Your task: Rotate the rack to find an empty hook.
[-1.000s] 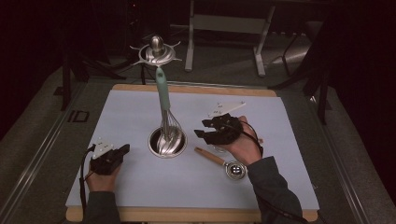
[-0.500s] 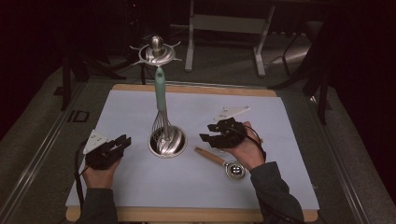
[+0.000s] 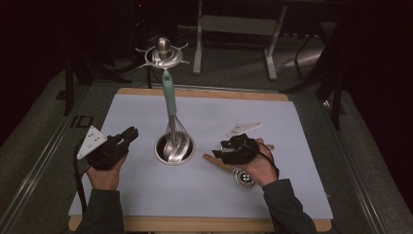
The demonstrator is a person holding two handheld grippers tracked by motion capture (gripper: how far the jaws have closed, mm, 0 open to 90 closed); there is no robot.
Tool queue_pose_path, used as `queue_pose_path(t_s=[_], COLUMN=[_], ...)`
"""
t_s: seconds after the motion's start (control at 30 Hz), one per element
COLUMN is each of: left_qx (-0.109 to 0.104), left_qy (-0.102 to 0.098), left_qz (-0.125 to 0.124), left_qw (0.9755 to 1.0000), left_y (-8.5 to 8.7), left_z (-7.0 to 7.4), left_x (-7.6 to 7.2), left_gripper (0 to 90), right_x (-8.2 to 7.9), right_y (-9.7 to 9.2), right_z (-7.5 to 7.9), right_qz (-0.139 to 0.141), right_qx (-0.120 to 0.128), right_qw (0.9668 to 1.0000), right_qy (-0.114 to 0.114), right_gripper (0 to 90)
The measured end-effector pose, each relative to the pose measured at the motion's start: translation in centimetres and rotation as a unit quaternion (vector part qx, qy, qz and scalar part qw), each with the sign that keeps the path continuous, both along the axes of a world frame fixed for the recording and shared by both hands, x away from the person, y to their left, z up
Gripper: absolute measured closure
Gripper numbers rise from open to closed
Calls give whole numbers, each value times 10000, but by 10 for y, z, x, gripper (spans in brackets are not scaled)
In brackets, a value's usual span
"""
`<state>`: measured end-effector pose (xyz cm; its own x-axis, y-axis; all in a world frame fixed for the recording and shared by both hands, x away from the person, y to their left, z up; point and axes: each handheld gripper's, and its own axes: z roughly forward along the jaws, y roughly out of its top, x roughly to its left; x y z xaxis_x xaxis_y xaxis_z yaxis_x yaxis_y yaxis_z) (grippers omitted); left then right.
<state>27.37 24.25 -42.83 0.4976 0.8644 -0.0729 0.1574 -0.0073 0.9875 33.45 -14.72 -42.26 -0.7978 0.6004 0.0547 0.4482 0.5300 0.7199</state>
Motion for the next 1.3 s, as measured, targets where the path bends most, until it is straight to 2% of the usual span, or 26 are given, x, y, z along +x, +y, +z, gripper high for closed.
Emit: queue_pose_path(t_s=[0.03,0.07,0.2,0.33,0.47,0.57,0.67,0.8,0.9,1.03,1.13,1.3], left_qx=[0,-126,-332,-496,-631,-648,-617,-539,-590,-662,-693,-836], left_qy=[0,-123,-293,-488,-699,-806,-1041,-1276,-1442,-1695,-1832,-1932], left_qz=[0,-7,-68,-146,-123,-141,-237,-337,-396,-528,-574,-546], left_qw=[10000,9998,9990,9975,9955,9945,9924,9898,9870,9819,9790,9761], left_y=[0,0,0,-3,-7,-10,-15,-21,-25,-32,-36,-38], left_z=[0,5,16,29,40,48,57,72,85,105,115,129], left_x=[0,1,2,2,3,6,6,6,7,9,12,18], left_gripper=[829,829,897,900,900,900,900,900,900,900,900,900], right_x=[0,0,-2,-5,-12,-17,-21,-25,-26,-27,-28,-29], right_y=[0,-1,-4,-6,-5,-3,-4,-8,-13,-18,-22,-26], right_z=[0,-2,-13,-19,-26,-35,-44,-56,-64,-71,-71,-73], right_qz=[0,-9,-31,-82,-205,-236,-267,-325,-445,-566,-605,-693], right_qx=[0,11,39,60,-271,-378,-428,-359,-267,-173,-143,-112], right_qw=[10000,10000,9999,9998,9994,9990,9987,9988,9986,9981,9979,9974], right_qy=[0,6,121,166,-42,-68,-78,8,100,164,184,160], right_gripper=[511,511,507,507,503,502,502,502,505,507,507,514])
